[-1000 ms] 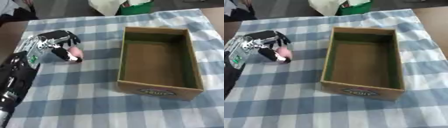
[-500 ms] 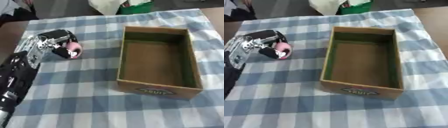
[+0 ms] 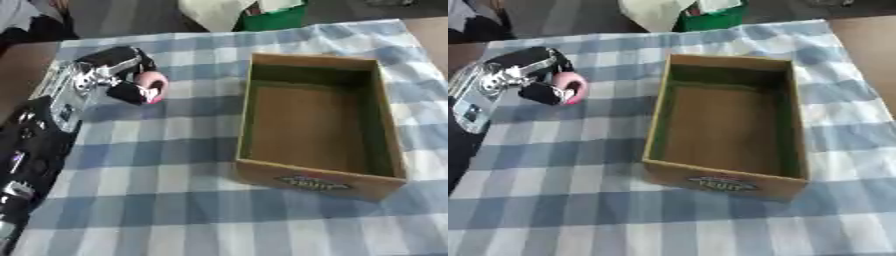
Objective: Pick up objects on the table and place them in the box.
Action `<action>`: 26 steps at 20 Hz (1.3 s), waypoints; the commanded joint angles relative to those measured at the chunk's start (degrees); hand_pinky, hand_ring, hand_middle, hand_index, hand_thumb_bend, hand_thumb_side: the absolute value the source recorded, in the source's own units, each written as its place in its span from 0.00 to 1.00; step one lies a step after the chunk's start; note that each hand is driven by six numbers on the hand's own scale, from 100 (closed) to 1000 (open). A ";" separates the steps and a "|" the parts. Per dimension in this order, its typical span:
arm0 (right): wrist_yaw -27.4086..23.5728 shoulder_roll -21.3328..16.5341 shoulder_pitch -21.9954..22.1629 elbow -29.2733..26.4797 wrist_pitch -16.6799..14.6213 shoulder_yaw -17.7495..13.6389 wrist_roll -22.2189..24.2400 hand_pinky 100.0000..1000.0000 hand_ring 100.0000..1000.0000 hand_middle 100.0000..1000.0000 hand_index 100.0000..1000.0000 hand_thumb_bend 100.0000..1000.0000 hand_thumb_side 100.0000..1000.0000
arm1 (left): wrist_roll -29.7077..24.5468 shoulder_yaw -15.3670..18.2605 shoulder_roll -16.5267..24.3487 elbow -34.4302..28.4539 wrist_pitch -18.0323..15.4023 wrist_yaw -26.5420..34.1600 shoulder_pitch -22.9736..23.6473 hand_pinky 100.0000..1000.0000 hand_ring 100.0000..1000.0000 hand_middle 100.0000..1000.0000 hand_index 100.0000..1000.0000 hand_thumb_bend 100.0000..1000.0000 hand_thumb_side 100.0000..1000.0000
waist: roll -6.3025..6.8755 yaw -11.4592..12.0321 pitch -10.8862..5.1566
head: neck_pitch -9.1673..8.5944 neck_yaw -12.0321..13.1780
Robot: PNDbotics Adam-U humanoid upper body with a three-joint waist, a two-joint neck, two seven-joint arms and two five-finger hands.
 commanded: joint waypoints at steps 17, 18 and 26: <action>-1.69 -1.88 -1.26 -0.84 -1.05 -0.44 -0.82 0.88 0.97 0.76 1.00 0.00 1.00 | 11.84 -0.06 -0.39 -5.65 1.64 -1.60 -3.57 0.11 0.32 0.31 0.38 0.00 0.38 | -0.59 -0.77 -1.64 | -0.56 0.94; -2.09 -2.04 -1.61 -0.84 -1.24 -0.33 -0.87 0.88 0.97 0.76 1.00 0.00 1.00 | 12.62 0.07 -1.03 -6.00 1.92 -2.40 -4.13 0.11 0.32 0.31 0.37 0.00 0.38 | -0.66 -0.95 -1.66 | -0.57 1.32; -7.20 -2.92 -6.19 -0.84 -2.78 1.18 0.21 0.86 0.95 0.77 1.00 0.00 1.00 | 18.23 1.20 -7.44 -9.14 4.63 -7.98 -6.76 0.13 0.32 0.30 0.37 0.00 0.36 | -1.12 -3.91 -1.36 | -1.51 6.47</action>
